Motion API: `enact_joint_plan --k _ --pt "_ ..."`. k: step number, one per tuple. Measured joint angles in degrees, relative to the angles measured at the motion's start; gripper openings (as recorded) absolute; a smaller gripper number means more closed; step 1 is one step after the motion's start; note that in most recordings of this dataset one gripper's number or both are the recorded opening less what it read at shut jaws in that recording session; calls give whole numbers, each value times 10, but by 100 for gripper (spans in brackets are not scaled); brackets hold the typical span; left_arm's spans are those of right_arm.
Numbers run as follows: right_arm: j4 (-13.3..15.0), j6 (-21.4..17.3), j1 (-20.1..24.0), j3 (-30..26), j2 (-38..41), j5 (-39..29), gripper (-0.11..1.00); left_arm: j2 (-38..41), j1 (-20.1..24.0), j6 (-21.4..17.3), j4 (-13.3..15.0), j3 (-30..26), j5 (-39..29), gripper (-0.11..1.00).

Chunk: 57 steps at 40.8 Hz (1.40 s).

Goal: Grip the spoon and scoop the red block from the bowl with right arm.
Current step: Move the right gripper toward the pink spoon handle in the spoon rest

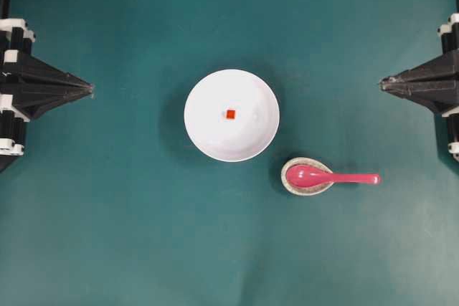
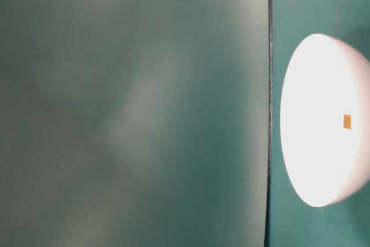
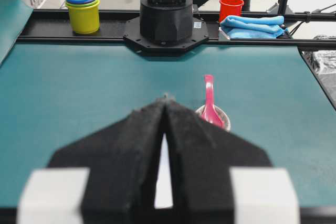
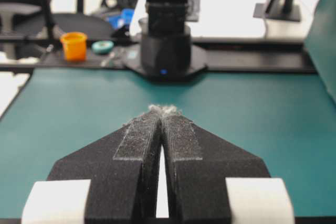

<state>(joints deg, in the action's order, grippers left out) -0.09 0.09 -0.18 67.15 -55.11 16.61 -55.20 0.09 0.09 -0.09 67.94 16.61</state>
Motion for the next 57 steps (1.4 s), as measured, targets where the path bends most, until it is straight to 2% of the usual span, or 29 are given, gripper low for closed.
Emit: enact_joint_plan --k 12,24,26,31,33,36,42,46,52,57 --pt "-4 -12 5 -23 -1 -57 0 -7 -3 -9 -7 -22 -13 0" --pt "-6 -16 5 -25 -19 -68 1 -25 6 -19 -9 -24 -26 0" --pt "-6 -15 5 -26 -18 -71 9 -26 10 -19 -9 -24 -30 0" --pt "-6 -15 5 -21 -11 -81 42 -26 11 -19 -9 -24 -34 0" --pt "-7 -15 5 -11 -4 -83 47 -26 11 -19 -9 -24 -36 0" --pt "-11 -15 4 6 11 -79 46 -26 17 -19 -9 -24 -38 0" --pt "-40 -15 9 53 53 -34 44 -26 26 -19 -9 -24 -41 0" --pt "-68 -16 29 87 83 29 44 -26 31 -20 -9 -24 -41 0" --pt "-118 -16 83 127 142 129 44 -26 39 -20 -9 -24 -41 0" --pt "-175 -15 141 142 213 191 44 -26 40 -20 -9 -24 -42 0"
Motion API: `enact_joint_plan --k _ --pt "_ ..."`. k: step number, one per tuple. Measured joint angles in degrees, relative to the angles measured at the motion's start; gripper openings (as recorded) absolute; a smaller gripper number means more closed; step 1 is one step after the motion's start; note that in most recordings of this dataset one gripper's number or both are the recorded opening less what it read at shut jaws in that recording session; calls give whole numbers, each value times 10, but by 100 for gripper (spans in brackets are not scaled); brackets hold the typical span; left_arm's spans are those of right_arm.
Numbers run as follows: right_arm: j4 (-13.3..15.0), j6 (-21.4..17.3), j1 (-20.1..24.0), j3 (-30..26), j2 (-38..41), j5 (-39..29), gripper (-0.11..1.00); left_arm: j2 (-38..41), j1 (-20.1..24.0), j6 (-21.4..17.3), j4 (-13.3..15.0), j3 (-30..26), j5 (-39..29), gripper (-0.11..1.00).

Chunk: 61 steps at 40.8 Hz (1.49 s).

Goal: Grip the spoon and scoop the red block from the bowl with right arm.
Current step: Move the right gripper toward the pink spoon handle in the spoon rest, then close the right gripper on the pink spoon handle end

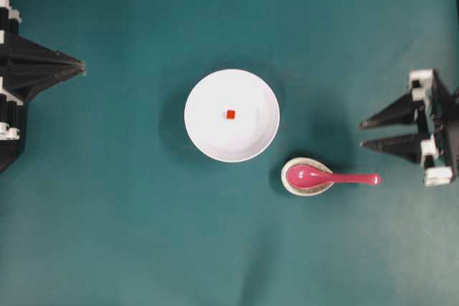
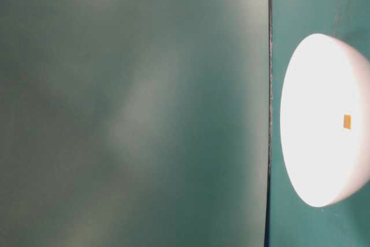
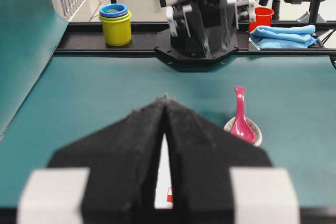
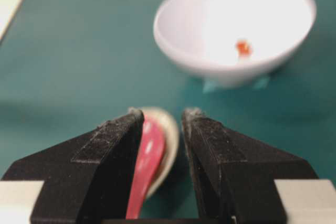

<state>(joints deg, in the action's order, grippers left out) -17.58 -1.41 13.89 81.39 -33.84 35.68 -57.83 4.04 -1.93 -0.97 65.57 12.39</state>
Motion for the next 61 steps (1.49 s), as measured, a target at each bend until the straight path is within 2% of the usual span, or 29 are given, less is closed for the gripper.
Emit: enact_joint_plan --k 10,19,25,33,61 --pt "-113 -1 114 9 149 101 44 1 0 0 0 0 0 0" --pt "-223 -2 208 8 236 176 44 1 1 0 0 0 0 0" --pt "-270 -11 251 2 258 189 44 1 1 0 0 0 0 0" --pt "-284 -18 275 -5 264 193 44 1 1 1 0 0 -1 0" --pt "-286 -18 276 -10 296 178 45 2 3 1 0 0 -2 0"
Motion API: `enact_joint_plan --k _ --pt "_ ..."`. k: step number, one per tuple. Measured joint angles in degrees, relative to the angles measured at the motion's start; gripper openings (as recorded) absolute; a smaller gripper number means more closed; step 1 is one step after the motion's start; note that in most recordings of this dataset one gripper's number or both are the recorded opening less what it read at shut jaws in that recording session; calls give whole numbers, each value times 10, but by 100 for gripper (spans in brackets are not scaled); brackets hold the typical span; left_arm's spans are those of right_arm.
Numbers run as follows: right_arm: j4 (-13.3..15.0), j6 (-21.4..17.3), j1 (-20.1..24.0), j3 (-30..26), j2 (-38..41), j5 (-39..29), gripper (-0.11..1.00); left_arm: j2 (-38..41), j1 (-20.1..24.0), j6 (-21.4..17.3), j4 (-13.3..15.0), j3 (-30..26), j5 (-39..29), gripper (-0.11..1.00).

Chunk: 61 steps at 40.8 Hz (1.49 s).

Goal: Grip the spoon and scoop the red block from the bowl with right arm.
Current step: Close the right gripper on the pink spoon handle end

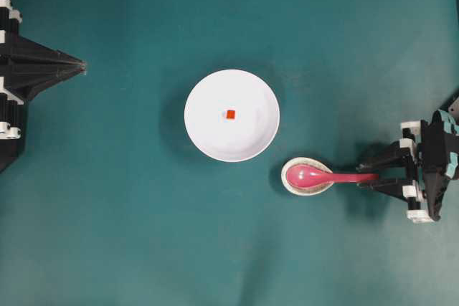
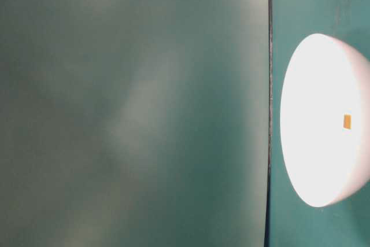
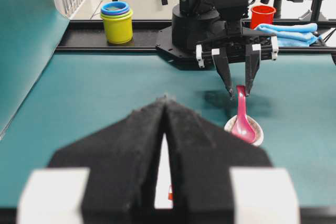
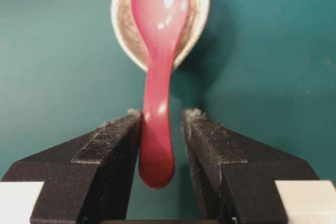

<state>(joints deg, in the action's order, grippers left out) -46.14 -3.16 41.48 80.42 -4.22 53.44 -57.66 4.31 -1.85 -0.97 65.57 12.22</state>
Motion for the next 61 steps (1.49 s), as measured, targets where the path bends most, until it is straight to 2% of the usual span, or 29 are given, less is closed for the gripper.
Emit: enact_joint_plan --k 9,21,41,46,54,61 --pt "0 3 1 0 19 7 45 -1 0 1 0 0 0 0" --pt "0 0 11 -8 75 66 45 -1 0 3 0 0 0 0" --pt "1 -1 11 -5 76 78 43 -1 0 3 0 0 -1 0" --pt "0 0 12 -5 77 78 39 -1 0 4 0 0 -1 0" --pt "1 -1 12 -5 76 79 24 -1 0 4 0 0 -1 0" --pt "3 1 12 -3 77 79 24 0 0 6 0 0 -1 0"
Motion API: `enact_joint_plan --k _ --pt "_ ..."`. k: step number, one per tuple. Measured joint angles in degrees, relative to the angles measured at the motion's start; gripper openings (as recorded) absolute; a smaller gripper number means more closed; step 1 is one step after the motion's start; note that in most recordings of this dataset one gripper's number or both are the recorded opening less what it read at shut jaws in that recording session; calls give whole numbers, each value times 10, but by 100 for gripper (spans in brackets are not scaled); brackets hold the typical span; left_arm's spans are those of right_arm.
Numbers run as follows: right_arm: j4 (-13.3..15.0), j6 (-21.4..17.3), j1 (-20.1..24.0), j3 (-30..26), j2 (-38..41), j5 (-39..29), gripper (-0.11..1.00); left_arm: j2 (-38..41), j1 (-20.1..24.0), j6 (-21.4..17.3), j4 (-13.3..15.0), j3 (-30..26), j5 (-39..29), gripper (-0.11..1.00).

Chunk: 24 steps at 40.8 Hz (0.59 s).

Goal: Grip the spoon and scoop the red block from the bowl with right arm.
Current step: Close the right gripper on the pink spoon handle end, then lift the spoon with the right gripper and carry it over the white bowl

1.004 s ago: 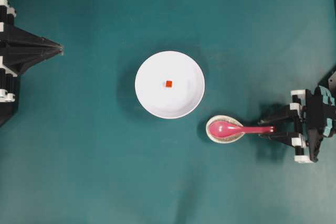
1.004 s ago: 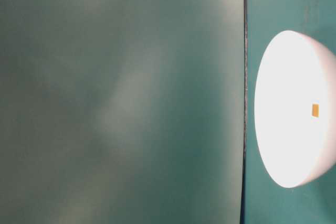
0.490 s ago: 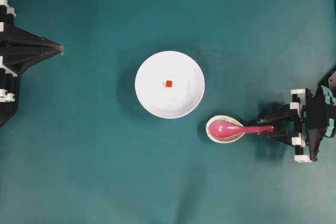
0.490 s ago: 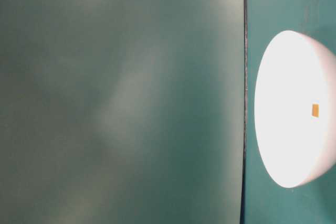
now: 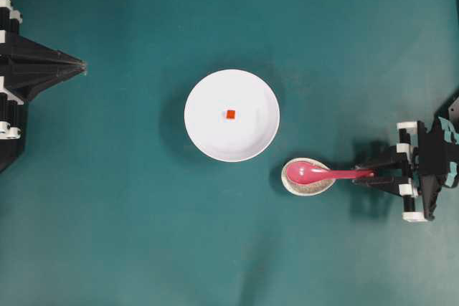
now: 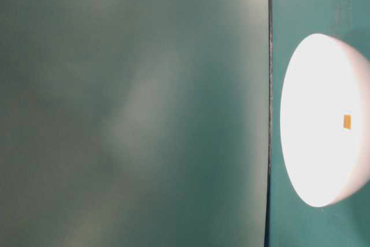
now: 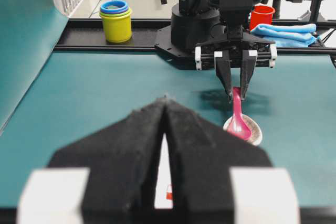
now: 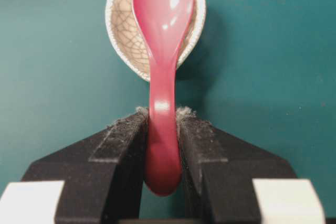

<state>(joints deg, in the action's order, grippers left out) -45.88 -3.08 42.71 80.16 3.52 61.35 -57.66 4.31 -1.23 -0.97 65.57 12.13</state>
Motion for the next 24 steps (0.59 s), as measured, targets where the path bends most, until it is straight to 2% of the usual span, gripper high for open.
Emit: enact_joint_plan --k 7,14,20,24 --pt "0 4 0 2 -10 -1 24 0 0 3 0 0 -1 0" --pt "0 17 0 5 -61 -25 24 -2 0 4 0 0 -18 0" --pt "0 53 -4 4 -131 -76 24 -7 0 5 0 0 -37 0" --pt "0 84 -27 -3 -183 -120 24 -9 0 5 0 0 -40 0"
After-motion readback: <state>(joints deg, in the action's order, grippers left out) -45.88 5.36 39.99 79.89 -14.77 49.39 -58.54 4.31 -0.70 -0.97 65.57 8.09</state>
